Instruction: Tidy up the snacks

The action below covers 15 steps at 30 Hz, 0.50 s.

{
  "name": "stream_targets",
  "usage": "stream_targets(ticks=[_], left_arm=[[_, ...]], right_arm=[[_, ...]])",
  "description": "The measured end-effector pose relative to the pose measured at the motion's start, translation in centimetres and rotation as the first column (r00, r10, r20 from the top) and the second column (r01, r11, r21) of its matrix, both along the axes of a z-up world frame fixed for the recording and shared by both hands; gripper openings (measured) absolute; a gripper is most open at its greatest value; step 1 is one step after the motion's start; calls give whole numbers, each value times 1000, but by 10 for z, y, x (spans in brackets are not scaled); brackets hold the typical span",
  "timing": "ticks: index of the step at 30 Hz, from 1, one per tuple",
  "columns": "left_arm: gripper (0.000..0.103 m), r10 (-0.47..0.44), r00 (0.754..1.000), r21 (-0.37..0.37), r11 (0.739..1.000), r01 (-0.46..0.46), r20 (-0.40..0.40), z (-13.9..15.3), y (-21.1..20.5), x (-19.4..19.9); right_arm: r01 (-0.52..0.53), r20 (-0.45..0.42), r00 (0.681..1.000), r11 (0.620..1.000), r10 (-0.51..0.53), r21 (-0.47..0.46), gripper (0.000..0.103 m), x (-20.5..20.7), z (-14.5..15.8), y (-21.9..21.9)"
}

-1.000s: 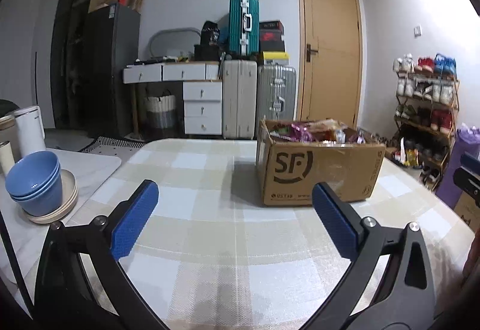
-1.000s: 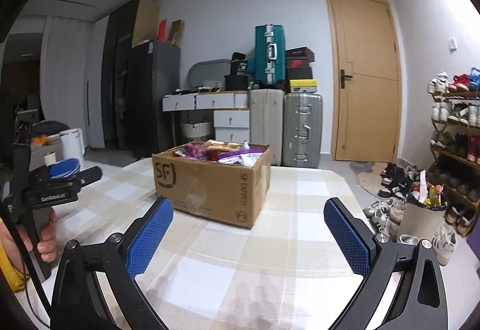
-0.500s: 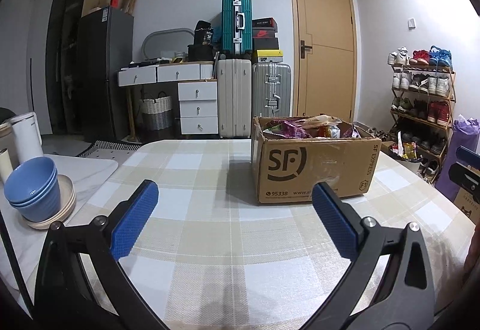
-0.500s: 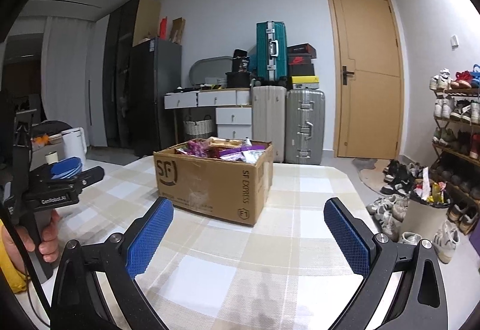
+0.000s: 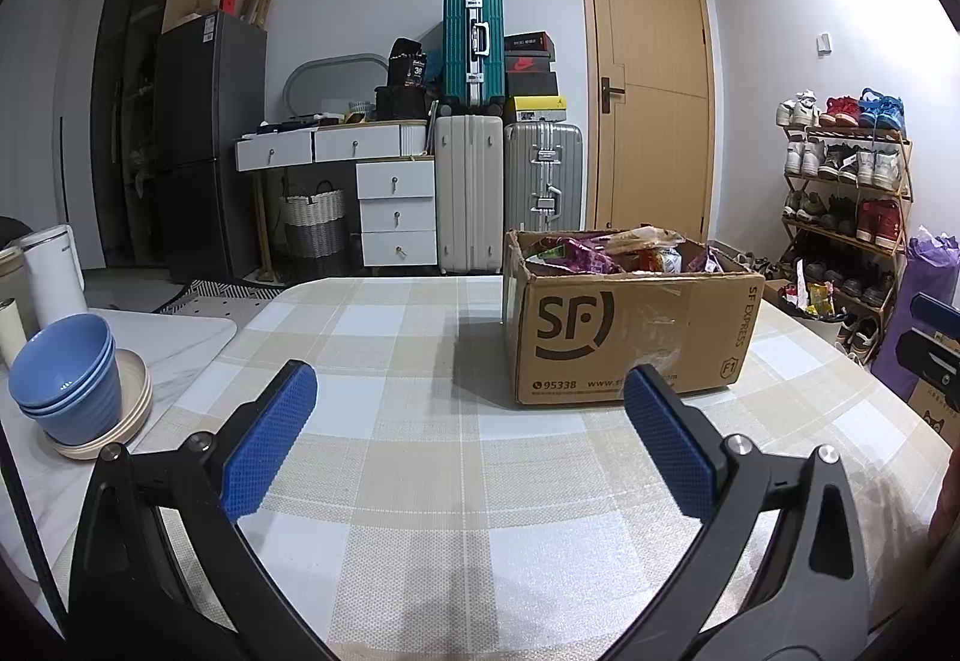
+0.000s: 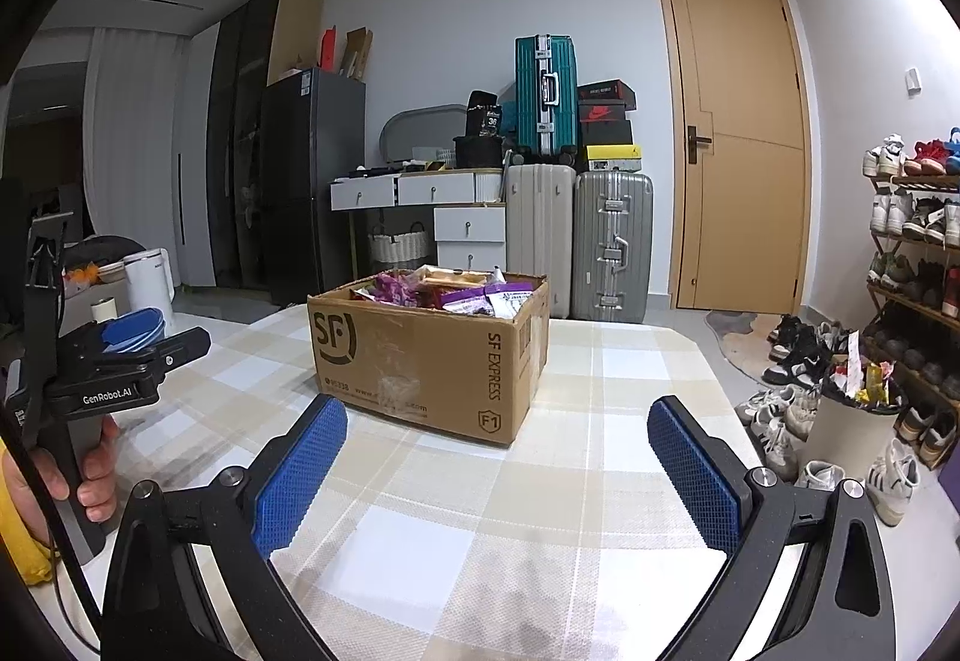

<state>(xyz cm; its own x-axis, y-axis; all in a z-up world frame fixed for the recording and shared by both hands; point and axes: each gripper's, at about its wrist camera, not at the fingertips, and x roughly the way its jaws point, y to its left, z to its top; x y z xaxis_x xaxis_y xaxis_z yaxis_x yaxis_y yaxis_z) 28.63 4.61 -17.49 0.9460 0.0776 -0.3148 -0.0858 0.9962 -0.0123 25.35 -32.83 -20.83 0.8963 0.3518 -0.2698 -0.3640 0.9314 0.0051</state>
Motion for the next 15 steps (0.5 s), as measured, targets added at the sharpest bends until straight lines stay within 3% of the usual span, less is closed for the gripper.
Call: stream_targets(ticks=[15], left_arm=[[102,-5,1000,1,1000,5,-1,-3,0,0]], right_arm=[[-2,-3,1000,1000,2,0,102,1,-1,0]])
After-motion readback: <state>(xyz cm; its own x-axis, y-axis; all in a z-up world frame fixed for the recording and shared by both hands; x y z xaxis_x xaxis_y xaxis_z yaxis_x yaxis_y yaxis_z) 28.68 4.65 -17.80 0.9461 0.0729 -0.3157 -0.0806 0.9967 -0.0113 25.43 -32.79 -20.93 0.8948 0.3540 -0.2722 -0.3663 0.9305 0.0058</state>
